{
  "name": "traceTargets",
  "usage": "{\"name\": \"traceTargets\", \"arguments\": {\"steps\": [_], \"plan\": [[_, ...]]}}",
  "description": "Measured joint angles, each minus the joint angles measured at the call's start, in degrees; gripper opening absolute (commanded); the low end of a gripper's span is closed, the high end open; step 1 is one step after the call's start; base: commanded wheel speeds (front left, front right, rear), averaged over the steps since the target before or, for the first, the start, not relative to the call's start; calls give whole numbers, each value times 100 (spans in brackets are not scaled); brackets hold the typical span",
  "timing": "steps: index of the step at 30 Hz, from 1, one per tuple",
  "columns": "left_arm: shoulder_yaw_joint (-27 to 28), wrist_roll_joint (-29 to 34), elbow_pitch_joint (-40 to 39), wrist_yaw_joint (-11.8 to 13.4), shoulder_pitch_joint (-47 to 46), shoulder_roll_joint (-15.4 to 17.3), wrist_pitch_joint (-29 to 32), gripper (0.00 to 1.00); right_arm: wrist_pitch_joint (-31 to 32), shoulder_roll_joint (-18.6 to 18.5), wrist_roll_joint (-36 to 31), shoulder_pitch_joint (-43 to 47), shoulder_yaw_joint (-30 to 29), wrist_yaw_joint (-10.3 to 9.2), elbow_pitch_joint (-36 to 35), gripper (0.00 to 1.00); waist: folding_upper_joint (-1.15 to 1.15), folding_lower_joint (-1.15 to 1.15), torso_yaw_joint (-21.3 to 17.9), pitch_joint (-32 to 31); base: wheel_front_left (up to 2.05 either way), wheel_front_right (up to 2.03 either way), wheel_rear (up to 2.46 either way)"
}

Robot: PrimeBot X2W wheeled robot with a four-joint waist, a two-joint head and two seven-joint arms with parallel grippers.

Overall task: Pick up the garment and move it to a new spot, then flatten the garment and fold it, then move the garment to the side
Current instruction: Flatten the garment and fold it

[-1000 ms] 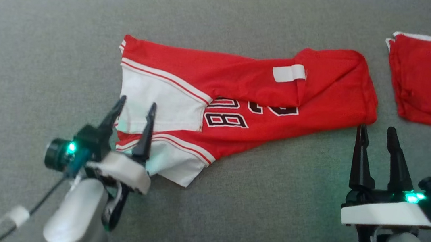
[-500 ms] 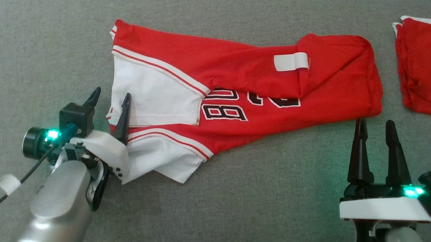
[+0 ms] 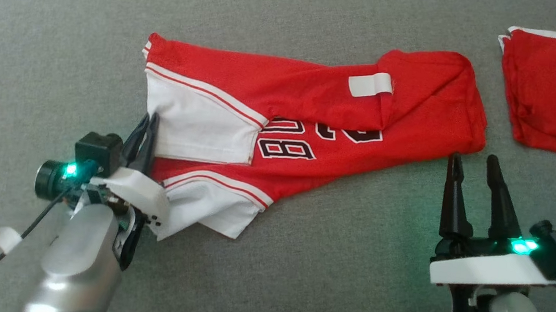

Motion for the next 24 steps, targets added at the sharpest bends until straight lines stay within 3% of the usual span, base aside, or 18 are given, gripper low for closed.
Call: {"name": "traceTargets", "arguments": {"steps": [4,10,18,24], "plan": [[-196,5,-469,-267,-3,35,-204,0,0,0,0,1,120,0,23,100,0,0,-56,-94,0,0,0],[-249,35,-1230,-331,-204,207,-223,0,0,1,93,2,155,0,66,100,0,0,-220,-186,0,0,0],[-167,-285,-1700,-402,-1116,500,558,0,0,1,291,-32,192,0,60,100,0,0,-457,-51,0,0,0],[34,-725,-1500,-446,-1789,798,1205,0,0,0,444,-264,415,0,21,100,0,1,-738,149,0,0,0]]}}
